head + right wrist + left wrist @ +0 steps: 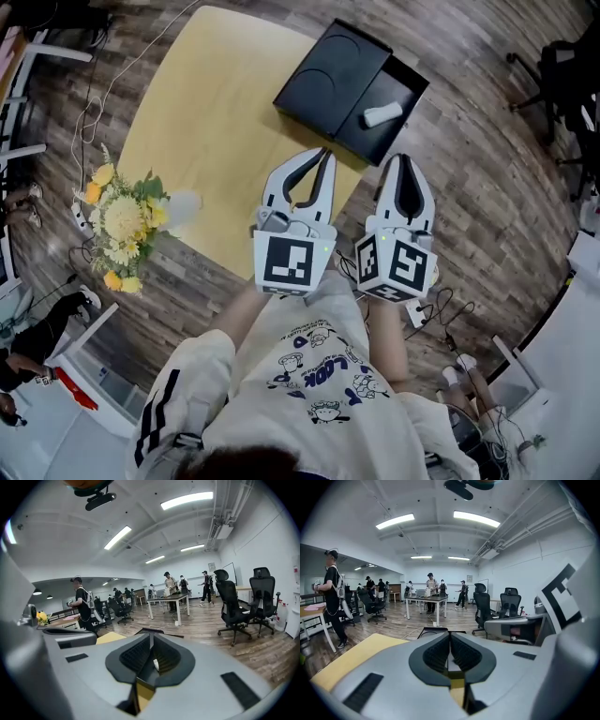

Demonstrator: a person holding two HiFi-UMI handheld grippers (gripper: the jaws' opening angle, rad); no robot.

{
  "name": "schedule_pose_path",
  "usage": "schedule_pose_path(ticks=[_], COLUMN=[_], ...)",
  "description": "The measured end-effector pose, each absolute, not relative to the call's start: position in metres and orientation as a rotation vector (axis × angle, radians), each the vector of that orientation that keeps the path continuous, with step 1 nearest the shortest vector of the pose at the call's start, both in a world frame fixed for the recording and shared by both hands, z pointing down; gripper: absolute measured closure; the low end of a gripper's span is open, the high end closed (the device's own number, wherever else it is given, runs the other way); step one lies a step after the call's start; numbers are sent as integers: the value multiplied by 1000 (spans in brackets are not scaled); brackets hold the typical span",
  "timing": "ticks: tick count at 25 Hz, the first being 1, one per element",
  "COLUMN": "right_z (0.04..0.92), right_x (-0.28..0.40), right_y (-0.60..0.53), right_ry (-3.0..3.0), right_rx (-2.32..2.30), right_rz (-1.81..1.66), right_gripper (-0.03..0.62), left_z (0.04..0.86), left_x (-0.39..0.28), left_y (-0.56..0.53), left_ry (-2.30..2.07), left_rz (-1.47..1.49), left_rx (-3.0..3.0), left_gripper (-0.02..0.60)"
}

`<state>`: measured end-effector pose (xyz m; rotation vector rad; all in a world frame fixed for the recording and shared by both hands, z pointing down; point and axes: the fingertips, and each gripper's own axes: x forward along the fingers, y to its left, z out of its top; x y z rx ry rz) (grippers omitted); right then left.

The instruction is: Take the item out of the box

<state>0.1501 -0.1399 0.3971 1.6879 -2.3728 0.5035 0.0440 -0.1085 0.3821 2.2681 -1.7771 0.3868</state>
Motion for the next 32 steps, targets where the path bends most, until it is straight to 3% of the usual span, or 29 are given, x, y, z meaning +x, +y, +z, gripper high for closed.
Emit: schedule_pose_path(ticks=[18,22,32], right_z=[453,466,486], right_x=[137,126,108], right_y=[-177,-183,-212], right_ry=[-2234,-2215,-2118], right_rx=[1367,1216,802], right_rz=[362,294,88], right_gripper=[549,487,431], left_z=[420,426,437], left_x=[32,29,27], left_y=[-129,-130,-138], left_ry=[-1716,-1707,-1677], left_rz=[381,371,359], left_rx=[2212,2205,2169], left_gripper=[560,560,560])
